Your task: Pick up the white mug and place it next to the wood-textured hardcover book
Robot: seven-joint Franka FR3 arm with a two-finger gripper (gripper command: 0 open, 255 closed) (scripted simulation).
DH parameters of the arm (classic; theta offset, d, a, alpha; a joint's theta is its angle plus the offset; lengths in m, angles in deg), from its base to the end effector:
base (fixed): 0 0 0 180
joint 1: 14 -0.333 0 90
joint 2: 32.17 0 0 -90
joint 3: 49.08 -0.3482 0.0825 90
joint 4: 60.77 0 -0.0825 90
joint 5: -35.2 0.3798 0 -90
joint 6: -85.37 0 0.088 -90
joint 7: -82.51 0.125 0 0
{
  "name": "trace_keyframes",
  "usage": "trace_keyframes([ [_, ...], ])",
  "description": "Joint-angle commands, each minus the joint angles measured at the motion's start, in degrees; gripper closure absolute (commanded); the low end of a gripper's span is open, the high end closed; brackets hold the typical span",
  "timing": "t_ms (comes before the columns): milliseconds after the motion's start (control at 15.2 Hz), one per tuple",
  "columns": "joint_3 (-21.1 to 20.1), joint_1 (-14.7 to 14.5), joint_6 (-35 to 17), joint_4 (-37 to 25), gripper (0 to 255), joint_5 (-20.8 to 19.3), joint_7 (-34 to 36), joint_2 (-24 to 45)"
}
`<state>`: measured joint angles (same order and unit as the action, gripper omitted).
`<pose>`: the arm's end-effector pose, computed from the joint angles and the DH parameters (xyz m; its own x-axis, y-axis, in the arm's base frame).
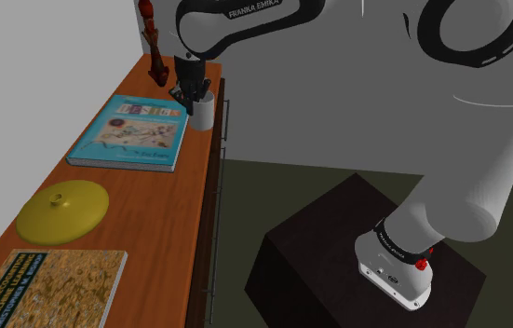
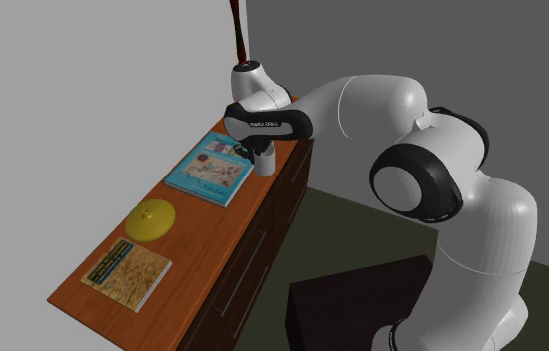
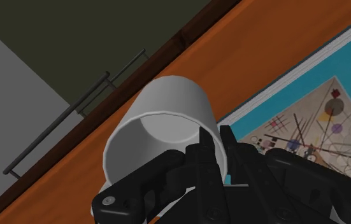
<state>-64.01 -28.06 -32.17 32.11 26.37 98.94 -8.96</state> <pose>0.6111 0.3012 0.4124 0.9636 0.2628 0.0487 0.2618 -0.9648 0.0249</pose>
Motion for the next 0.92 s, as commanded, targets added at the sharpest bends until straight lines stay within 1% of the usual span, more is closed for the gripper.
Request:
trace_keyframes([
  [0, -0.1, 0.0, 1.3, -0.9, 255, 0.2, -0.2, -0.4],
  [858, -0.5, -0.1, 10.5, -8.4, 255, 1.0, -1.0, -2.2],
])
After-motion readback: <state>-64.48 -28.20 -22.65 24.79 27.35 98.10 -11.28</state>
